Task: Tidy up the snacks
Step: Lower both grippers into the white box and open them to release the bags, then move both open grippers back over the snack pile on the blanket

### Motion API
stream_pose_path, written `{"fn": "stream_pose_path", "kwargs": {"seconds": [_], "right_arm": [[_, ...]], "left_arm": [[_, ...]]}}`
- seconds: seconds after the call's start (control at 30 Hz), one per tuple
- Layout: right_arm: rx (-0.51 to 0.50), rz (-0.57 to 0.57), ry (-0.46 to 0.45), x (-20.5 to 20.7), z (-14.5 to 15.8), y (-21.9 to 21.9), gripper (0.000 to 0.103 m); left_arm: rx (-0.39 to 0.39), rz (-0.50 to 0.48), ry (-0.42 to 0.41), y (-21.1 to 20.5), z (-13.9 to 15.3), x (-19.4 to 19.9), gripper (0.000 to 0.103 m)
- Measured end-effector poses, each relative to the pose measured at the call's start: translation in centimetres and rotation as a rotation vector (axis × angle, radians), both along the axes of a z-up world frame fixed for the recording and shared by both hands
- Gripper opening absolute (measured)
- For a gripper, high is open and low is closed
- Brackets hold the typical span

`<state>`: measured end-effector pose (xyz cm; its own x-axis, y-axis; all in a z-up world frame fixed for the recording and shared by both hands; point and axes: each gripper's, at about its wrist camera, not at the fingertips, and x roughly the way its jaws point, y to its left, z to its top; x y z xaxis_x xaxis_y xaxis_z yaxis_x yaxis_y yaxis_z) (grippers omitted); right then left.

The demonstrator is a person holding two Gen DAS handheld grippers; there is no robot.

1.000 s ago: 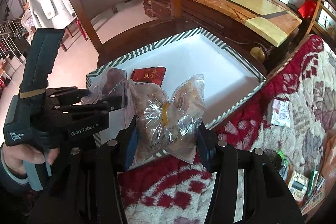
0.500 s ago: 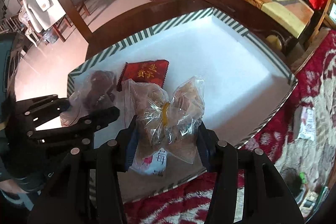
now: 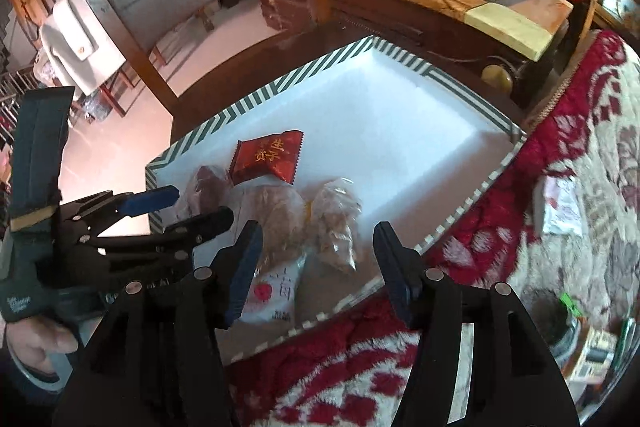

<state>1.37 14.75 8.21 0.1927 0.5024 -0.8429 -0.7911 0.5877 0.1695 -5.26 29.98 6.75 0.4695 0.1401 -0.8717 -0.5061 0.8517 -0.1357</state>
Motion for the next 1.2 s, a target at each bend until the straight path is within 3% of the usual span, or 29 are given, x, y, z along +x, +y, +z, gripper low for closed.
{"fn": "stream_pose_path", "kwargs": {"seconds": [0.4, 1.2], "right_arm": [[0.040, -0.117, 0.021, -0.6, 0.6, -7.1, 0.058], [0.041, -0.399, 0.057, 1.7, -1.4, -22.6, 0.058]], "left_arm": [[0.054, -0.114, -0.040, -5.3, 2.5, 1.1, 0.080], [0.023, -0.298, 0.006, -14.7, 1.9, 5.7, 0.080]]}}
